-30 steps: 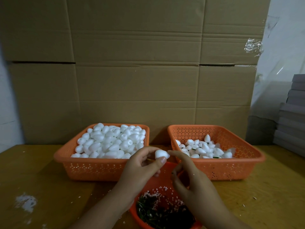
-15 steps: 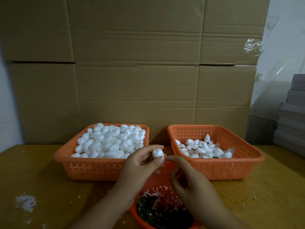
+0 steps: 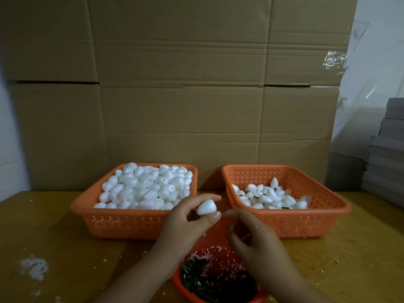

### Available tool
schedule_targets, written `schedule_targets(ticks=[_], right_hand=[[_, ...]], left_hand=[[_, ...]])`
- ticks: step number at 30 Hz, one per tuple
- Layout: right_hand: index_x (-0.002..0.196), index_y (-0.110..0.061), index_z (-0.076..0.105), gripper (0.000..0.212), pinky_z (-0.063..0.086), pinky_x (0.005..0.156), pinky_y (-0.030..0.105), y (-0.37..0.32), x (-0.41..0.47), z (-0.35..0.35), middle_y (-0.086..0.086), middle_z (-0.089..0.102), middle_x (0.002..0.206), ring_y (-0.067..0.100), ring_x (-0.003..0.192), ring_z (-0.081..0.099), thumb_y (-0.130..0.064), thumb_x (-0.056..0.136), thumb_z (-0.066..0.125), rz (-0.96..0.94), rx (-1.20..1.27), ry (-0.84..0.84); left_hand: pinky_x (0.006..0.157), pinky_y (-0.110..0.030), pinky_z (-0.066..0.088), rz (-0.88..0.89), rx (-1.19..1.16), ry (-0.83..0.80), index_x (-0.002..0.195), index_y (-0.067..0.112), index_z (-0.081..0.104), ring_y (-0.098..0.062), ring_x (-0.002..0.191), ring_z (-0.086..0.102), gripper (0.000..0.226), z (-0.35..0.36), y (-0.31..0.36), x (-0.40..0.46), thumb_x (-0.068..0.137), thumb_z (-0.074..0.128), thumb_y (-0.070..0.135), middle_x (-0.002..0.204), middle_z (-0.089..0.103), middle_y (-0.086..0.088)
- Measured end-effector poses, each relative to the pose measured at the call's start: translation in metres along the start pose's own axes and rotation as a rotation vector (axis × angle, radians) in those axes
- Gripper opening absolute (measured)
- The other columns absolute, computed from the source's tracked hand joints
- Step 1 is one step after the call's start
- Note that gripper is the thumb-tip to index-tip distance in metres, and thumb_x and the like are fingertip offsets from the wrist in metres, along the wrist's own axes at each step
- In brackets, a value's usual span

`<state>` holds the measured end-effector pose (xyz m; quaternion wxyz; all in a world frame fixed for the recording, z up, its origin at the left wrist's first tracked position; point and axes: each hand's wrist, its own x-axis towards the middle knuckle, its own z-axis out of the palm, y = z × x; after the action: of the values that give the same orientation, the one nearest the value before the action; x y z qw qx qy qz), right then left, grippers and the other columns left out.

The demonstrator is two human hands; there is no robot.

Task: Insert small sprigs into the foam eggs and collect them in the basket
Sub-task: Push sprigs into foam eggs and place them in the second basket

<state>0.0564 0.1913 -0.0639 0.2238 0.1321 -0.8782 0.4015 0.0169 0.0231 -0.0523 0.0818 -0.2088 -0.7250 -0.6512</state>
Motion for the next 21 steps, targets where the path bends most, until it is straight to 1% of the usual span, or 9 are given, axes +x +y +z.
schedule_targets(ticks=[3,5,6,7,9,11,15,18,21], right_hand=[[0.095,-0.042,0.066,0.025,0.05,0.074,0.021,0.002,0.003,-0.001,-0.024,0.065,0.088,-0.001,0.084,0.062,-0.018,0.087,0.067,0.082,0.067,0.028],[0.091,-0.038,0.069,0.023,0.046,0.07,0.014,0.001,0.005,-0.004,-0.023,0.066,0.088,-0.002,0.082,0.062,-0.016,0.087,0.068,0.12,0.148,0.01],[0.089,-0.036,0.07,0.022,0.046,0.07,0.013,0.0,0.007,-0.005,-0.021,0.067,0.088,-0.002,0.082,0.062,-0.014,0.087,0.068,0.131,0.186,0.002],[0.088,-0.034,0.071,0.021,0.048,0.07,0.014,-0.001,0.007,-0.007,-0.018,0.069,0.087,-0.001,0.082,0.063,-0.013,0.087,0.068,0.139,0.219,0.0],[0.087,-0.029,0.073,0.018,0.049,0.07,0.015,-0.002,0.009,-0.01,-0.01,0.071,0.084,0.002,0.079,0.064,-0.011,0.087,0.069,0.155,0.273,0.005],[0.086,-0.024,0.073,0.014,0.048,0.065,0.014,-0.002,0.01,-0.011,-0.005,0.071,0.08,0.002,0.073,0.064,-0.01,0.086,0.07,0.177,0.341,0.019],[0.083,-0.01,0.072,0.006,0.047,0.056,0.014,-0.003,0.012,-0.015,0.003,0.07,0.066,0.005,0.058,0.06,-0.006,0.086,0.069,0.225,0.536,0.092],[0.083,-0.007,0.071,0.006,0.048,0.056,0.015,-0.003,0.011,-0.017,0.008,0.071,0.067,0.009,0.057,0.06,-0.01,0.086,0.067,0.262,0.633,0.141],[0.085,-0.004,0.07,0.012,0.05,0.056,0.015,-0.004,0.009,-0.018,0.011,0.072,0.072,0.01,0.058,0.061,-0.015,0.086,0.067,0.296,0.7,0.175]], left_hand=[[0.063,-0.018,0.051,-0.01,0.004,-0.027,0.099,0.042,0.073,0.0,0.081,0.064,0.027,0.001,0.001,-0.001,0.085,0.073,0.019,0.098,0.068,0.017],[0.065,-0.019,0.052,-0.014,0.025,-0.033,0.101,0.041,0.073,0.0,0.077,0.063,0.027,0.002,0.001,-0.001,0.085,0.073,0.02,0.093,0.069,0.016],[0.066,-0.019,0.052,-0.014,0.037,-0.033,0.102,0.04,0.072,-0.001,0.074,0.063,0.027,0.002,0.001,-0.001,0.085,0.073,0.019,0.09,0.07,0.015],[0.066,-0.019,0.052,-0.014,0.04,-0.032,0.104,0.038,0.071,-0.003,0.071,0.064,0.027,0.003,0.0,-0.001,0.086,0.073,0.018,0.089,0.07,0.013],[0.066,-0.019,0.053,-0.017,0.036,-0.031,0.108,0.033,0.068,-0.007,0.067,0.066,0.028,0.004,0.0,-0.001,0.086,0.072,0.016,0.093,0.071,0.009],[0.068,-0.02,0.054,-0.02,0.039,-0.03,0.111,0.03,0.064,-0.009,0.066,0.067,0.03,0.006,0.0,0.0,0.086,0.072,0.015,0.096,0.072,0.006],[0.071,-0.025,0.056,-0.004,0.082,-0.05,0.105,0.027,0.057,-0.014,0.068,0.069,0.027,0.005,-0.001,0.0,0.086,0.073,0.016,0.088,0.073,0.006],[0.069,-0.02,0.055,0.022,0.127,-0.083,0.101,0.03,0.061,-0.013,0.069,0.07,0.023,0.005,-0.002,0.0,0.086,0.073,0.016,0.087,0.072,0.011],[0.07,-0.02,0.055,0.038,0.133,-0.085,0.101,0.038,0.066,-0.011,0.071,0.071,0.026,0.005,-0.003,0.0,0.087,0.072,0.017,0.092,0.072,0.013]])
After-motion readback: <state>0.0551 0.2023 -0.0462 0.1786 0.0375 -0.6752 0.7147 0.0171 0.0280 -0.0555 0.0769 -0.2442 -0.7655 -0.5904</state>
